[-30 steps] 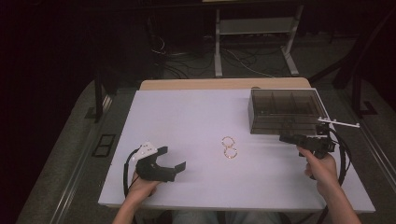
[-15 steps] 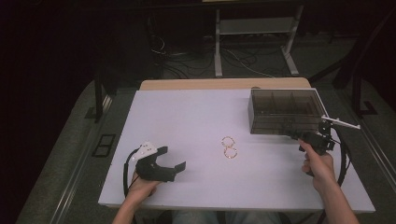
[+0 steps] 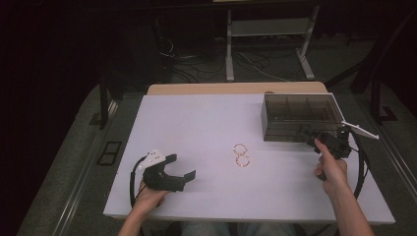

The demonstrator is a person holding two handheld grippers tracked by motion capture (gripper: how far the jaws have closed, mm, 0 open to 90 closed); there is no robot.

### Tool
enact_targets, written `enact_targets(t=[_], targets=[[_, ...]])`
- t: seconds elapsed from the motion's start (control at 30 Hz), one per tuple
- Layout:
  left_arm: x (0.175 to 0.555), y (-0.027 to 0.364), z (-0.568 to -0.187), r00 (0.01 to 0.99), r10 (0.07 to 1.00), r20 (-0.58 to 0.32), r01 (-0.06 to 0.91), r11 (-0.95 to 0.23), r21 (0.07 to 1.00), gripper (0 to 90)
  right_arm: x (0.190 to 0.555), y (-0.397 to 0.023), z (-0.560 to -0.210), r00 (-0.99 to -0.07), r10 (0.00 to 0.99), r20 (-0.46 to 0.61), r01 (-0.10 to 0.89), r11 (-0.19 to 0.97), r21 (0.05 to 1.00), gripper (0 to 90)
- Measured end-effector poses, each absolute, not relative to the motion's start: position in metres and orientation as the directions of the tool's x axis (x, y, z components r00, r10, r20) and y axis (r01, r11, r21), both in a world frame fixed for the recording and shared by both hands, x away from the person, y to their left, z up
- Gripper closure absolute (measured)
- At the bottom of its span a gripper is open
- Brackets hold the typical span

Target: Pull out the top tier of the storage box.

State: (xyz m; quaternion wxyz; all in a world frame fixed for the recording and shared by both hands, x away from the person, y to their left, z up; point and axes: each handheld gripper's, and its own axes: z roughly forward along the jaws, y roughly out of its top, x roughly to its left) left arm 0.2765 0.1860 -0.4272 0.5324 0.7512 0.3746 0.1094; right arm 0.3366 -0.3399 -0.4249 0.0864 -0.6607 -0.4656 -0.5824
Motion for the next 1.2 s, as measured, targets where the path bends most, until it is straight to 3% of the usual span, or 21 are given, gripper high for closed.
enact_targets(t=[0.13,0.17,0.2,0.23,0.37,0.7,1.2], targets=[[0.277,0.186,-0.427,0.697,0.678,-0.234,0.446,-0.153,0.882,0.0,0.337,-0.343,-0.431,-0.073,0.471,0.879,0.705,-0.599,0.380,0.4],[0.277,0.186,-0.427,0.698,0.677,-0.233,0.446,-0.156,0.882,0.0,0.338,-0.344,-0.433,-0.068,0.460,0.885,0.700,-0.610,0.371,6.3],[0.277,0.186,-0.427,0.699,0.677,-0.232,0.445,-0.158,0.881,0.0,0.338,-0.344,-0.433,-0.068,0.460,0.885,0.700,-0.610,0.371,6.3],[0.277,0.185,-0.427,0.698,0.677,-0.233,0.445,-0.156,0.882,0.0,0.337,-0.346,-0.434,-0.079,0.434,0.897,0.675,-0.639,0.368,13.8],[0.277,0.186,-0.427,0.698,0.677,-0.235,0.445,-0.154,0.882,0.0,0.338,-0.347,-0.434,-0.046,0.413,0.910,0.657,-0.673,0.339,14.9],[0.277,0.186,-0.428,0.700,0.675,-0.232,0.445,-0.158,0.882,0.0,0.339,-0.348,-0.435,0.011,0.416,0.910,0.625,-0.713,0.318,36.3],[0.277,0.186,-0.428,0.701,0.675,-0.231,0.446,-0.161,0.880,0.0,0.339,-0.351,-0.436,0.092,0.411,0.907,0.607,-0.745,0.277,52.2]])
